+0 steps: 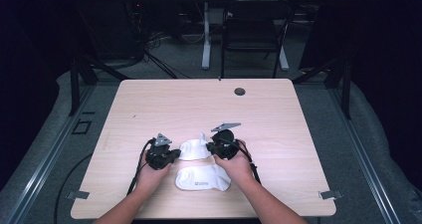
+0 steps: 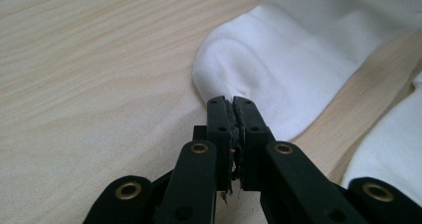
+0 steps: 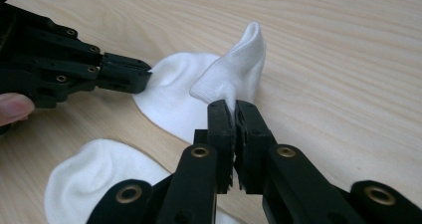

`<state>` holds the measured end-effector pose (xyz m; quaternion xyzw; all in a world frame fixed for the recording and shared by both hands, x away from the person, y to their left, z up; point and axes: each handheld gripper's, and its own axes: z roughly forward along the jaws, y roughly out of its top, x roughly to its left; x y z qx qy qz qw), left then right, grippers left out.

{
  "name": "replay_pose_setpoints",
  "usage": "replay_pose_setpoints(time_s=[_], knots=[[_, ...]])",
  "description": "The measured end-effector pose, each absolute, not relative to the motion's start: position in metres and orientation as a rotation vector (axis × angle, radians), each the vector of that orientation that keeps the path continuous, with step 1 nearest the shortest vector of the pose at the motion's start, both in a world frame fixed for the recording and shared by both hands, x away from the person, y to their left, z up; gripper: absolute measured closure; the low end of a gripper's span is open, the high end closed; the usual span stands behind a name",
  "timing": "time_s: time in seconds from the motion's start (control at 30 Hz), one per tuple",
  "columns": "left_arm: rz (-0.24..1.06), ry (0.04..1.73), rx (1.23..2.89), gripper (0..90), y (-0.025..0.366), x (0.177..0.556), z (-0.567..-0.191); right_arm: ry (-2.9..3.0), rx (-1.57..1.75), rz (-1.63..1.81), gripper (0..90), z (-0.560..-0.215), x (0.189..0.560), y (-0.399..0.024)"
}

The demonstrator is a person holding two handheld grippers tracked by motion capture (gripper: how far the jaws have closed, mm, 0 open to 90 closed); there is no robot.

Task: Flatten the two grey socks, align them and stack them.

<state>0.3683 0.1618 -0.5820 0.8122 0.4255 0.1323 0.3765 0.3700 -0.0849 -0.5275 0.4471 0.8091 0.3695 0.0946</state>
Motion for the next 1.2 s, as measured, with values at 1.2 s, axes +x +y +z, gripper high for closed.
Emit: replay_pose_setpoints(time_s=[1.2], knots=[[0.285,1.086,2.064,75.7,0.169,0.369,-0.579,2.292,1.44,1.077,59.7,-0.559,0.373,-0.128]])
